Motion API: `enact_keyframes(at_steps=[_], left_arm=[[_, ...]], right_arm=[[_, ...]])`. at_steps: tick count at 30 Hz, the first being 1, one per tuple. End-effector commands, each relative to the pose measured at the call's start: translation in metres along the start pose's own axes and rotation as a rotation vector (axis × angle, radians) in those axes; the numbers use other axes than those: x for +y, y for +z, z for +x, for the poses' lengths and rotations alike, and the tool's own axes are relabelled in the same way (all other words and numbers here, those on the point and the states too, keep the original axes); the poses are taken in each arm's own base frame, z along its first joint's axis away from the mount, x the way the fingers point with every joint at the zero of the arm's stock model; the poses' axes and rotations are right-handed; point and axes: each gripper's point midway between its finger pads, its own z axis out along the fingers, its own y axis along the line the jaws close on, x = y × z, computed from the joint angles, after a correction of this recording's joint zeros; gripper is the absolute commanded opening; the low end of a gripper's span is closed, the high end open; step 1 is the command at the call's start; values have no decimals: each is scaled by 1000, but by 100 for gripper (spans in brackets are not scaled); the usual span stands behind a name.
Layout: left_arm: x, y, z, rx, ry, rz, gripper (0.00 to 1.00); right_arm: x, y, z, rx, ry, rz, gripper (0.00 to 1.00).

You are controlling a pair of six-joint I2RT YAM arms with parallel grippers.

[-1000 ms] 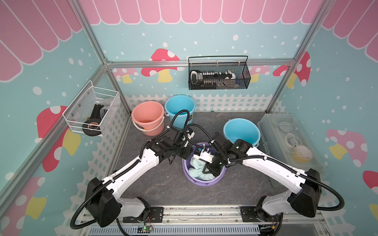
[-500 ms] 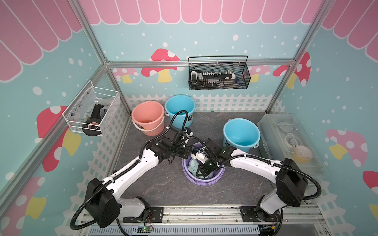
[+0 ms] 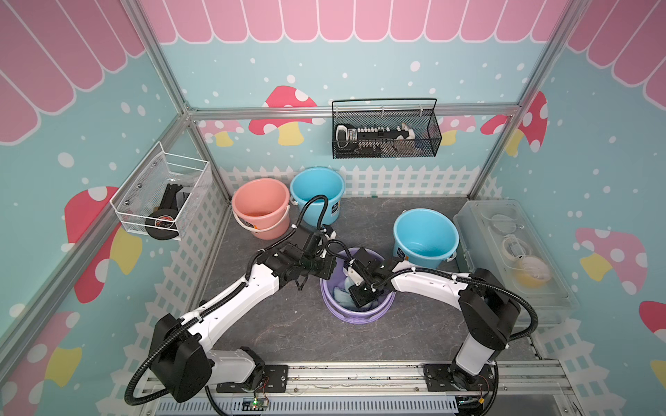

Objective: Wipe the inside of the bucket with a cloth
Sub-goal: Wipe the dirt from the inside of the bucket.

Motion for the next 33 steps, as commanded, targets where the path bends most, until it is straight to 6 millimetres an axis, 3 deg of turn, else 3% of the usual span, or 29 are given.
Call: enact_keyframes(at_steps=[1,5,9,14,19,23,33], left_arm=[[-19,-6,-9,-50,42,66,0],[-15,-6,-8,-56,36,45,0],[-14,-6,-10,-64,29,39,0],[-14,-6,-13,-75,26,37,0],[-16,-6,-14,-77,25,46,0],[-17,-7,-13,-76,25,48,0],[-26,-8,-16,-78,30,85,0]], right_arm=[[34,-7,-21,-32,3,-156,0],[66,-31,-32,-85,11,-326,0],[90,-68,-44,-162,1,-445,0],[97,-107,-59,-276,2,-465,0],[92,-124,-75,-371,38,-440,0],[77,-122,-87,-435,73,-359,0],[29,-60,-92,-461,146,-154,0]])
